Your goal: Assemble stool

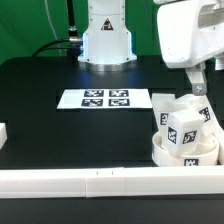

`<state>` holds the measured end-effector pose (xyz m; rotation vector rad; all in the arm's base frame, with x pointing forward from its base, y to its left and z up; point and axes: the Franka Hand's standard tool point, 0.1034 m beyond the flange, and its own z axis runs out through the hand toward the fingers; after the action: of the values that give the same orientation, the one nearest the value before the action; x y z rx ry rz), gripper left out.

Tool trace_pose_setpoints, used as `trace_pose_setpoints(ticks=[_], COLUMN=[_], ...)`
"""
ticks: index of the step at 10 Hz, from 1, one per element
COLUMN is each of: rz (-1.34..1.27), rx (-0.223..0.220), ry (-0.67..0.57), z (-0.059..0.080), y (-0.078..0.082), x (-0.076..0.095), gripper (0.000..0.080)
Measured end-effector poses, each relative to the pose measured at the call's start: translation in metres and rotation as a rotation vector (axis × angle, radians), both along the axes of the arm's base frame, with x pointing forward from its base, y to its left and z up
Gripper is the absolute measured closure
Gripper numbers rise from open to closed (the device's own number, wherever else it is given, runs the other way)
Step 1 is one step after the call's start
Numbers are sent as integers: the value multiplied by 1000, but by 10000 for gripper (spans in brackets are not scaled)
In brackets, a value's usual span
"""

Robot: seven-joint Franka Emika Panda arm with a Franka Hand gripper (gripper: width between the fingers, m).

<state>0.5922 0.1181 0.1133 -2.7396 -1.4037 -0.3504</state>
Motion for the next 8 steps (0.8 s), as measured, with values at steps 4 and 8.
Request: trace_pose_setpoints(ticks=[4, 8], rz=[405, 685], rx=[-108, -188], ry=[-52, -83], z=[-5, -6], y=[-2, -11], x=[2, 4], gripper=[150, 150])
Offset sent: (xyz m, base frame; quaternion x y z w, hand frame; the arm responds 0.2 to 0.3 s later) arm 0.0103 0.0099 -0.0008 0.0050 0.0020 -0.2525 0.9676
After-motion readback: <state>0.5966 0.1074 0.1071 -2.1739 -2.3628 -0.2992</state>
